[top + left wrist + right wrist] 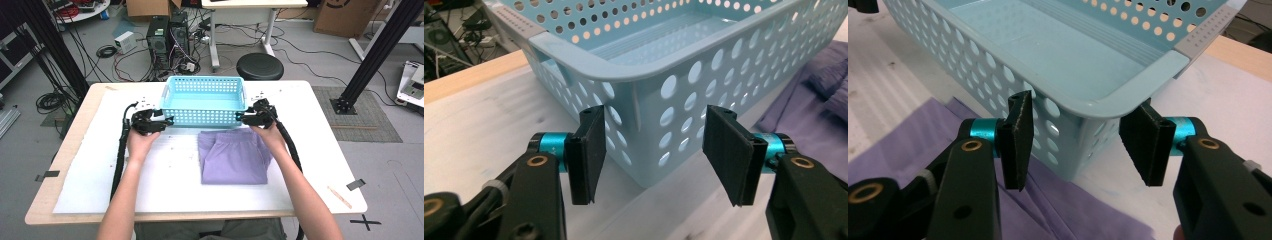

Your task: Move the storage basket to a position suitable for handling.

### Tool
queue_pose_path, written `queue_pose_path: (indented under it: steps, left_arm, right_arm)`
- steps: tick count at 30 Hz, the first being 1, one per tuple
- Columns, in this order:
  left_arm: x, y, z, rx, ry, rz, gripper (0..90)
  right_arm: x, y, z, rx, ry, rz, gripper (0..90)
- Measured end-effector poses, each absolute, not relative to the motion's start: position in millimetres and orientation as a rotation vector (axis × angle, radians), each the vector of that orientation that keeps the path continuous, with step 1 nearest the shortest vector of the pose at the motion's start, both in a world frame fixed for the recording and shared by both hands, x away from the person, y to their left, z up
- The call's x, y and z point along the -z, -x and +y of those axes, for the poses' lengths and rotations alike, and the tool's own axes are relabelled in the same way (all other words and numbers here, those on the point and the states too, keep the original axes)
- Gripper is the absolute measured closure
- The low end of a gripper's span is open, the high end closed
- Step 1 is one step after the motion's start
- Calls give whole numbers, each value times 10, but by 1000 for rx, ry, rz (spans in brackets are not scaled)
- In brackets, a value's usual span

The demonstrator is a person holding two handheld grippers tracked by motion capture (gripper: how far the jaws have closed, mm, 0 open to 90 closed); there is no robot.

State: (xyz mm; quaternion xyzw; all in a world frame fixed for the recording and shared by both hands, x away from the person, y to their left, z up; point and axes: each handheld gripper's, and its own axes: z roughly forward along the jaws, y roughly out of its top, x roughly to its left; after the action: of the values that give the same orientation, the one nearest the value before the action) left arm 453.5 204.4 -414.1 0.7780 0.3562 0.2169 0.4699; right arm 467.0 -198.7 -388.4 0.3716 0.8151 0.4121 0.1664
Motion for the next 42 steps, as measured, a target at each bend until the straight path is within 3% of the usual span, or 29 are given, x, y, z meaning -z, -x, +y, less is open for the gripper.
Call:
queue_pose_path:
  steps: [18,33,37,39,42]
  left_arm:
    - [4217,-4564,1407,-496,-1972,825,427]
    - [4294,-4516,1292,-494,-2002,792,411]
    - [4280,-4431,1286,-573,-1998,807,314]
    - [4246,-4342,1317,-578,-1981,813,298]
    - [4219,-4255,1336,-609,-1974,798,298]
  right_arm:
    - [3972,-4621,-2630,-1161,-1160,2261,486]
    - [4067,-4571,-2751,-1105,-1166,2247,486]
    - [4051,-4494,-2716,-1076,-1172,2206,422]
    - [4027,-4387,-2709,-1064,-1166,2160,362]
    - [4016,-4287,-2720,-1083,-1163,2129,352]
